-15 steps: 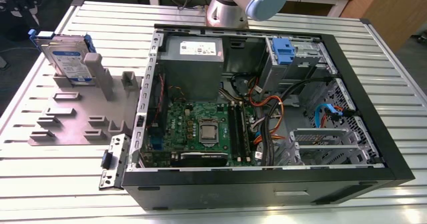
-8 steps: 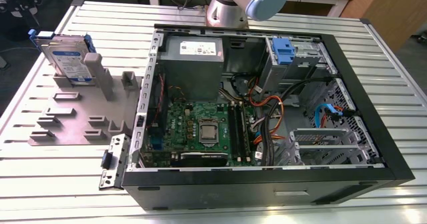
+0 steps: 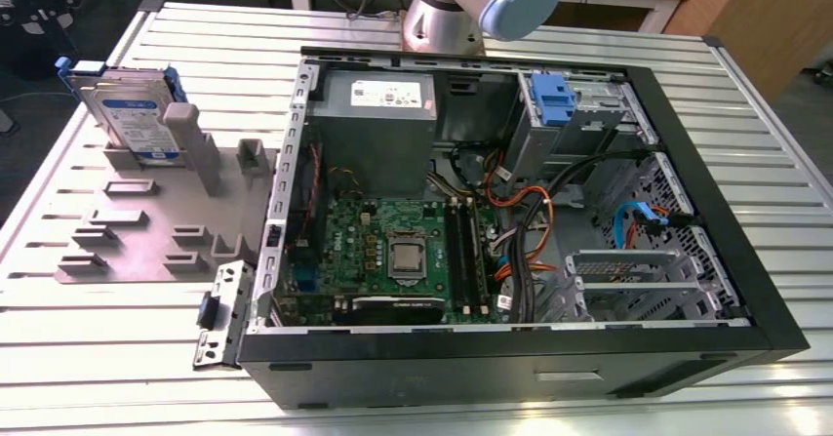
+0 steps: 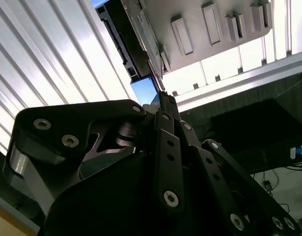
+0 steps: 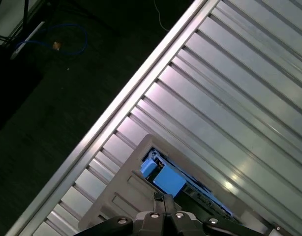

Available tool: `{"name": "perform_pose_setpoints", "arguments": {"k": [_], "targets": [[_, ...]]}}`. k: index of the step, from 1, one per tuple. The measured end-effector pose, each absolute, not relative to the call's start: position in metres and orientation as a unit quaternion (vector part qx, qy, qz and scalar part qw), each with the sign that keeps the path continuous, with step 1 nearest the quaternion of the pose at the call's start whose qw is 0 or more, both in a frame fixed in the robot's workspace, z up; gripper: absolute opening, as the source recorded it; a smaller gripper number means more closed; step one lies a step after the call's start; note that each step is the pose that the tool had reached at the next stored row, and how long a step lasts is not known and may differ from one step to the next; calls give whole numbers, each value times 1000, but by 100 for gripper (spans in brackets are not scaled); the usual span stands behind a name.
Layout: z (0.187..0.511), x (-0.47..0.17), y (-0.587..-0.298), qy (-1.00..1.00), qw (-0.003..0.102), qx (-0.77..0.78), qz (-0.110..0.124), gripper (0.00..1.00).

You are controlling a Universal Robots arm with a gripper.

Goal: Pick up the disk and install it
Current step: 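Pick up the disk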

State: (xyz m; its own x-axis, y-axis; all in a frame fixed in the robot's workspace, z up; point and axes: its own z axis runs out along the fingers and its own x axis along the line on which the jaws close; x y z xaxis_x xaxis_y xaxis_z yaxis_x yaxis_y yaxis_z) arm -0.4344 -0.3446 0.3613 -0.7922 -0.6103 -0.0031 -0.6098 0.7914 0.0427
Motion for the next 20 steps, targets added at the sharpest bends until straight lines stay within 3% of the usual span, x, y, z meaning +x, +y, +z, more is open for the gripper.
{"name": "perform_pose_setpoints", "arguments": {"k": [20], "targets": [[361,-434,-345,-933,6,358,-20,11]]}}
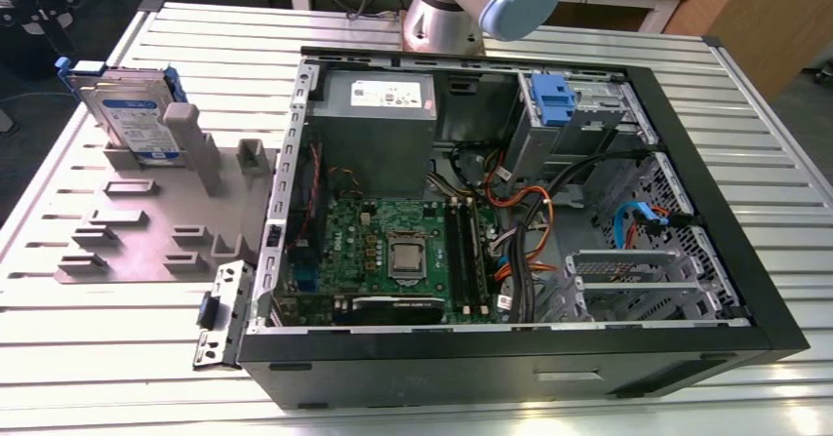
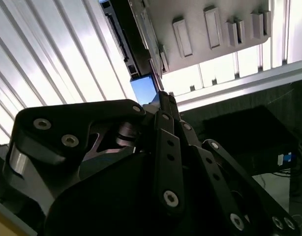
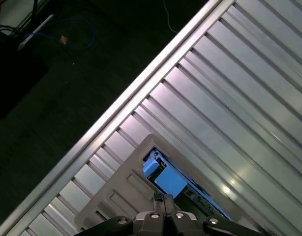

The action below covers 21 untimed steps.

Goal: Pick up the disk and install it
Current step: 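Pick up the disk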

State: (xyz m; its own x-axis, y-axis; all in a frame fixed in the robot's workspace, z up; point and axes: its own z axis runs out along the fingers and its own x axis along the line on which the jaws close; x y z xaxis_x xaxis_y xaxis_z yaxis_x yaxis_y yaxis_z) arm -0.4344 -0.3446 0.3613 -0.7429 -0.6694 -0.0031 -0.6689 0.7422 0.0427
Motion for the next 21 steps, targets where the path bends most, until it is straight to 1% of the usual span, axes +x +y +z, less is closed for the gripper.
{"name": "perform_pose_setpoints", "arguments": {"k": [21], "targets": [[361,-434,-345,-851,10,526,-19,11]]}}
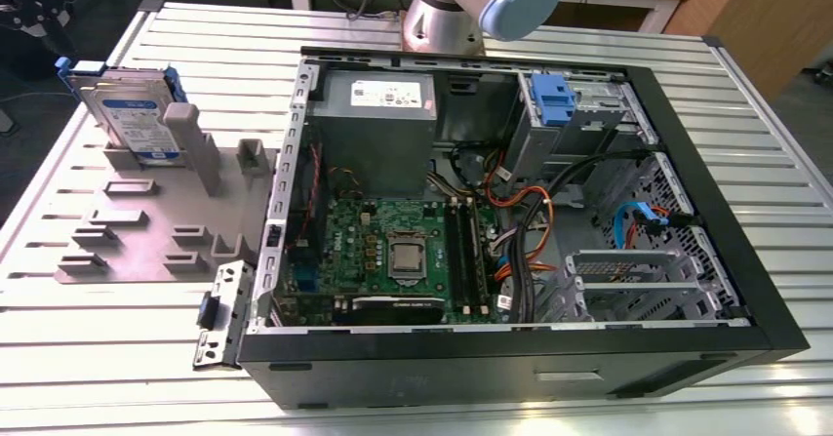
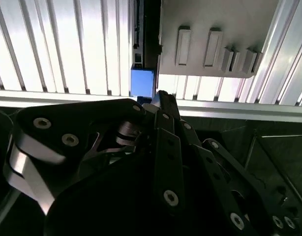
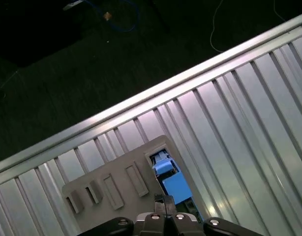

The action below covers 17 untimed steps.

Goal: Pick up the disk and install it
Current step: 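Pick up the disk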

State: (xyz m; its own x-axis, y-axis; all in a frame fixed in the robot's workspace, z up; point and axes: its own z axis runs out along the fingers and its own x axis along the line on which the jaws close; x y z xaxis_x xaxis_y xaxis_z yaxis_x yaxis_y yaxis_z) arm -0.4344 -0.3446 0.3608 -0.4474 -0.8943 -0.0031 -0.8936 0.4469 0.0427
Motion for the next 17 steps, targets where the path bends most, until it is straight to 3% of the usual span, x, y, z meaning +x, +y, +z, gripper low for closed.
{"name": "perform_pose_setpoints", "arguments": {"k": [17], "targets": [[361,-434,-345,-829,11,559,-19,11]]}}
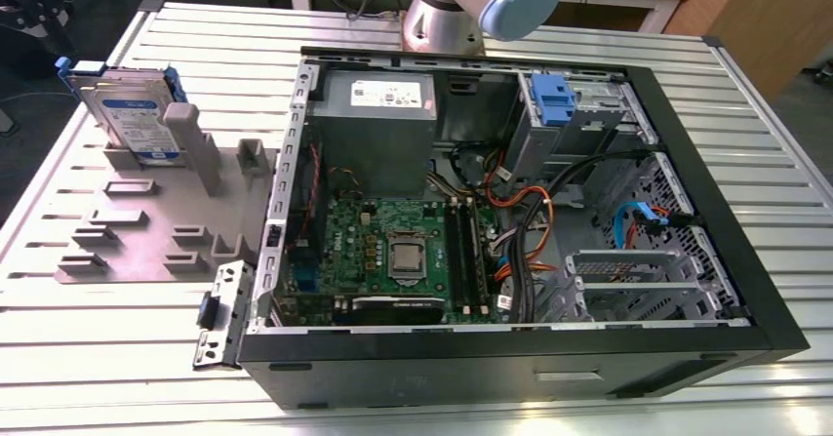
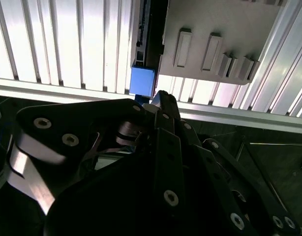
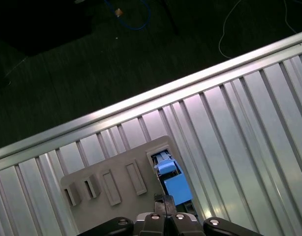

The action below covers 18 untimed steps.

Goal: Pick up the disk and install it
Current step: 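Pick up the disk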

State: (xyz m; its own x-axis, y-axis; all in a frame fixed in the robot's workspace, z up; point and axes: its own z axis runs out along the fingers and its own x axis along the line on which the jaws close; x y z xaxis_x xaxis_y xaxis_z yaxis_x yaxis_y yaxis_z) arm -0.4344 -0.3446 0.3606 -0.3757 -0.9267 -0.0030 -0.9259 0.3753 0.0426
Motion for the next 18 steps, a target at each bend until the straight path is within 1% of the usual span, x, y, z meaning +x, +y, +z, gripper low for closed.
{"name": "perform_pose_setpoints", "arguments": {"k": [18], "targets": [[361,-434,-345,-826,11,563,-18,11]]}}
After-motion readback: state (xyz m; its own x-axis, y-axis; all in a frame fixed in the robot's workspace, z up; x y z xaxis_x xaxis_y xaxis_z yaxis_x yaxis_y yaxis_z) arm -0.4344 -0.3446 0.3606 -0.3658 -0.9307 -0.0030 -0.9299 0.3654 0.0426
